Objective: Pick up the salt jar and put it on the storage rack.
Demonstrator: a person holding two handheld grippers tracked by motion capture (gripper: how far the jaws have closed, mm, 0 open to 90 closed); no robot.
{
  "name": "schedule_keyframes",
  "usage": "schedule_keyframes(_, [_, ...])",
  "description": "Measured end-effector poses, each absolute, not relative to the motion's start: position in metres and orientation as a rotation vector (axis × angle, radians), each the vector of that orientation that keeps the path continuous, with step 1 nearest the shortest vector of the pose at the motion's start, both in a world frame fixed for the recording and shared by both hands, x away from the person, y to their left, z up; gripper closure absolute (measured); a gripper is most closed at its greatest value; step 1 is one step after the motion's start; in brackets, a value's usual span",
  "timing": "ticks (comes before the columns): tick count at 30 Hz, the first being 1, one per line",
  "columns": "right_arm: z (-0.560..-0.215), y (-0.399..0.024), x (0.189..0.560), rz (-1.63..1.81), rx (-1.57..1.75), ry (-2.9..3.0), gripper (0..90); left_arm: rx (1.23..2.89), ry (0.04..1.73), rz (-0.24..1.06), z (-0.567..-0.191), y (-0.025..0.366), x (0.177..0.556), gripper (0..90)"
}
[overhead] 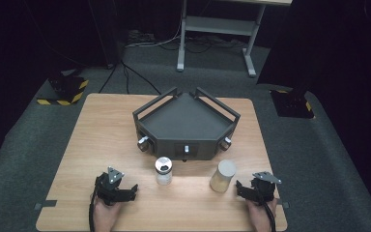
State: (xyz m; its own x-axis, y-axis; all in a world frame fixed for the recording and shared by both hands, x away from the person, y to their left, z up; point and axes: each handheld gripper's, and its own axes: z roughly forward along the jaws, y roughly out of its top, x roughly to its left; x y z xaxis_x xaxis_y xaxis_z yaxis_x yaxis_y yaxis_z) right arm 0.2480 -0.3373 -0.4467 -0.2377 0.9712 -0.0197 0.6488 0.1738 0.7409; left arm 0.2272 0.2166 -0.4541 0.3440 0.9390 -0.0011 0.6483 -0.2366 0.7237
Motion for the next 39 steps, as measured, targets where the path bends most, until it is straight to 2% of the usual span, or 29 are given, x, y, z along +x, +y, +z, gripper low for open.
schedule_keyframes(13, [-0.4468, -0.3372, 0.2479, 0.85, 1.522, 1.957, 9.9, 1.978, 1.382, 0.59, -0.454, 0.2167, 0.2273, 1.3])
schedule_keyframes(31, [-0.4449, -0.3386, 0.2529, 0.847, 1.509, 2.007, 1.0, 1.977, 1.382, 0.59, -0.4541, 0.2167, 0.2273, 1.3])
schedule_keyframes(39, [-0.4449, -0.3387, 0.2531, 0.847, 1.507, 2.009, 0.8, 1.978, 1.383, 0.589, -0.4539, 0.2168, 0.2274, 1.3])
